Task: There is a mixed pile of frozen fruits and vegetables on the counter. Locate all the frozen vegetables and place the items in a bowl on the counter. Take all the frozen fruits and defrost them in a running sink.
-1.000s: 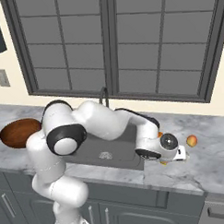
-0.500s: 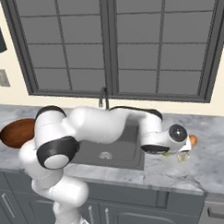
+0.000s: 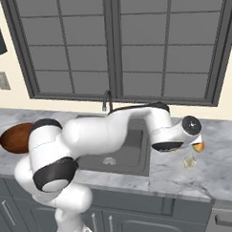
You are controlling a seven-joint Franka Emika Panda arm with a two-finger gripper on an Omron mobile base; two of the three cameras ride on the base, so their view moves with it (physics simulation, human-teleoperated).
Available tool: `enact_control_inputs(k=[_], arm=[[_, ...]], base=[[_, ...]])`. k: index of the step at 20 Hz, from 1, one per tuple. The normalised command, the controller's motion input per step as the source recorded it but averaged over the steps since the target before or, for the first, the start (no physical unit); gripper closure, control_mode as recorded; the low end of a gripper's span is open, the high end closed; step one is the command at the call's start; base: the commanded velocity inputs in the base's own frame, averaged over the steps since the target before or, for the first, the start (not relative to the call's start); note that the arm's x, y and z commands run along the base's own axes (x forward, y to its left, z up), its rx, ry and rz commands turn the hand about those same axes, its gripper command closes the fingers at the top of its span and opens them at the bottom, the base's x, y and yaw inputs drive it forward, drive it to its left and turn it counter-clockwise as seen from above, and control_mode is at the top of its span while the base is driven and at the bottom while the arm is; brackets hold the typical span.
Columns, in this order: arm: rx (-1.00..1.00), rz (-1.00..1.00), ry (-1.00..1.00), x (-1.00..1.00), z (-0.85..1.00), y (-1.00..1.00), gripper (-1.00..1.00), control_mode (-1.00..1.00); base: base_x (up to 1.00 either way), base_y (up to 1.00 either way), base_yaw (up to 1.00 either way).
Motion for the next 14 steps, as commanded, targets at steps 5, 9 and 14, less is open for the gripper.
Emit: enact_control_inputs(k=[5, 9, 14], arm=[[0.00, 0.14, -0.12, -0.12, 0.29, 0.26, 1.00, -1.00], [0.00, 0.13, -0.07, -0.10, 0.48, 0.15, 1.00, -1.00], [0.00, 0.16, -0.05, -0.05, 0.39, 0.18, 1.00, -1.00]], base=[[0.00, 0.00, 0.00], [0.00, 0.00, 0.00], [0.00, 0.00, 0.00]])
